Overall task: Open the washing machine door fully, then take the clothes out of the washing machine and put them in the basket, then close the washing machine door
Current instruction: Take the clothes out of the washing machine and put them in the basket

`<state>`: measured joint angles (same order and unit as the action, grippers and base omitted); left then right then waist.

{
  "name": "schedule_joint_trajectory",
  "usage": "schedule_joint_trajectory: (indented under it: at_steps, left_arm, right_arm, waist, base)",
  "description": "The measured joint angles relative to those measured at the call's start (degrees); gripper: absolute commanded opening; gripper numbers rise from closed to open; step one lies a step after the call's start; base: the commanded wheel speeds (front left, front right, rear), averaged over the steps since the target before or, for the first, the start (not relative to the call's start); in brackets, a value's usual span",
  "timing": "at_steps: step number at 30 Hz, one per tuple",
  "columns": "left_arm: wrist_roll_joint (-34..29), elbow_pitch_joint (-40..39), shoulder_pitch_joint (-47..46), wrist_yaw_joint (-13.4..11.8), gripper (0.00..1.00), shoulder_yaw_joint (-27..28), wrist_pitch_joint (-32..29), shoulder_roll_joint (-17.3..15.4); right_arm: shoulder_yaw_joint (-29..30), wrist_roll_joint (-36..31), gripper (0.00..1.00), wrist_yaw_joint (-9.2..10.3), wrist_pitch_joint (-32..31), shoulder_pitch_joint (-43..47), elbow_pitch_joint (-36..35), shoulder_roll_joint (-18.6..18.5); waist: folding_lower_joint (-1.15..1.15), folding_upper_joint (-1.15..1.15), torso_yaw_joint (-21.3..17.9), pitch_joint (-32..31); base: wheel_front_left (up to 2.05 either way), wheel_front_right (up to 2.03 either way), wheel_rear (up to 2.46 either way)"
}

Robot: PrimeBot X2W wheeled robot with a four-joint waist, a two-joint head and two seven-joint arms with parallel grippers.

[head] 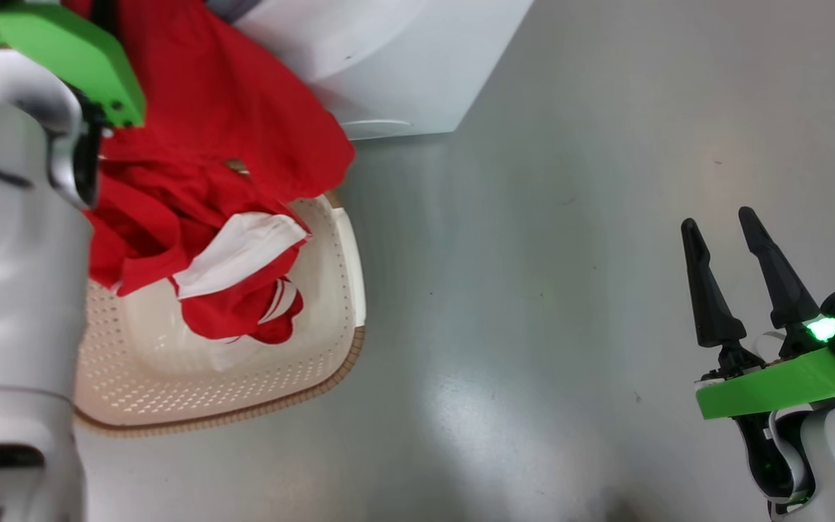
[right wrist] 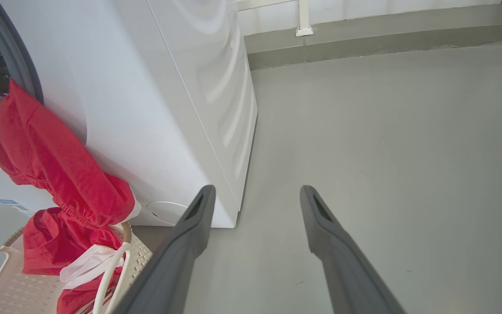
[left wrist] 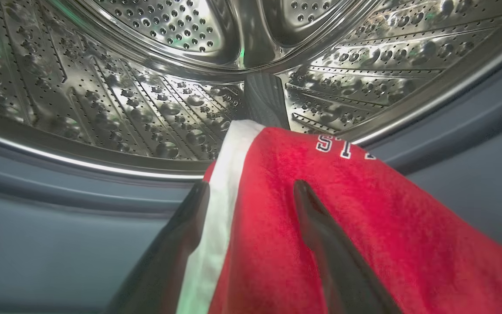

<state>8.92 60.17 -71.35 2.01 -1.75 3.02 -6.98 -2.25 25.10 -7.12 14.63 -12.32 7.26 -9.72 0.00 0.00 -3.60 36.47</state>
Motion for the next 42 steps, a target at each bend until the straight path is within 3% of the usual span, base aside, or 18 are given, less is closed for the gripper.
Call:
schedule_joint_trajectory:
  at_steps: [10,11,12,13,15,22,31,33,42]
  left_arm:
    - [0.2,10.4,-5.8,0.1,1.00,-0.5,-2.8,-1.5]
    - [0.2,10.8,-6.1,0.1,0.96,-0.5,-2.6,-1.6]
    - [0.2,11.1,-6.4,0.1,0.78,-0.6,-2.3,-1.7]
    - [0.2,11.3,-6.5,0.1,0.49,-0.7,-2.1,-1.7]
    - [0.2,12.0,-6.5,0.1,0.00,-1.0,-1.5,-1.6]
    - [0.3,12.9,-6.5,0.6,0.00,-1.4,1.3,-1.6]
    - [2.3,11.6,-4.4,1.1,0.00,-1.2,10.9,-1.0]
    - [2.8,8.5,-2.0,0.8,0.00,-0.6,11.3,-0.7]
    - [2.6,-20.8,17.5,-0.6,0.00,5.5,11.3,2.4]
  right_arm:
    - [-0.1,0.0,1.00,0.00,0.0,0.0,0.0,0.6]
    - [-0.1,0.0,1.00,0.00,0.0,0.0,0.0,0.6]
    - [-0.1,0.0,1.00,0.00,0.0,0.0,0.0,0.7]
    - [-0.1,0.0,1.00,0.00,0.0,0.0,0.0,0.7]
    - [-0.1,0.0,1.00,0.00,0.0,0.0,0.0,0.7]
    - [0.0,0.0,1.00,0.00,0.0,0.0,0.0,0.7]
    - [0.2,0.0,1.00,0.00,0.0,0.1,0.1,0.6]
    - [0.3,0.0,1.00,0.00,0.0,0.2,0.1,0.7]
    - [0.7,0.0,1.00,0.00,0.0,1.8,0.4,0.5]
  waist:
    - [0.00,0.00,-2.0,0.9]
    - [0.00,0.00,-2.1,0.9]
    - [0.00,0.00,-2.1,0.9]
    - [0.00,0.00,-2.1,0.9]
    - [0.00,0.00,-2.0,0.9]
    - [0.00,0.00,-1.7,0.6]
    - [0.00,0.00,-0.6,-1.2]
    - [0.00,0.00,-0.3,-1.9]
    - [0.00,0.00,1.1,-5.3]
  base:
    - [0.00,0.00,0.00]
    - [0.00,0.00,0.00]
    - [0.00,0.00,0.00]
    - [0.00,0.00,0.00]
    - [0.00,0.00,0.00]
    - [0.00,0.00,0.00]
    - [0.00,0.00,0.00]
    - [0.00,0.00,0.00]
    - [0.00,0.00,0.00]
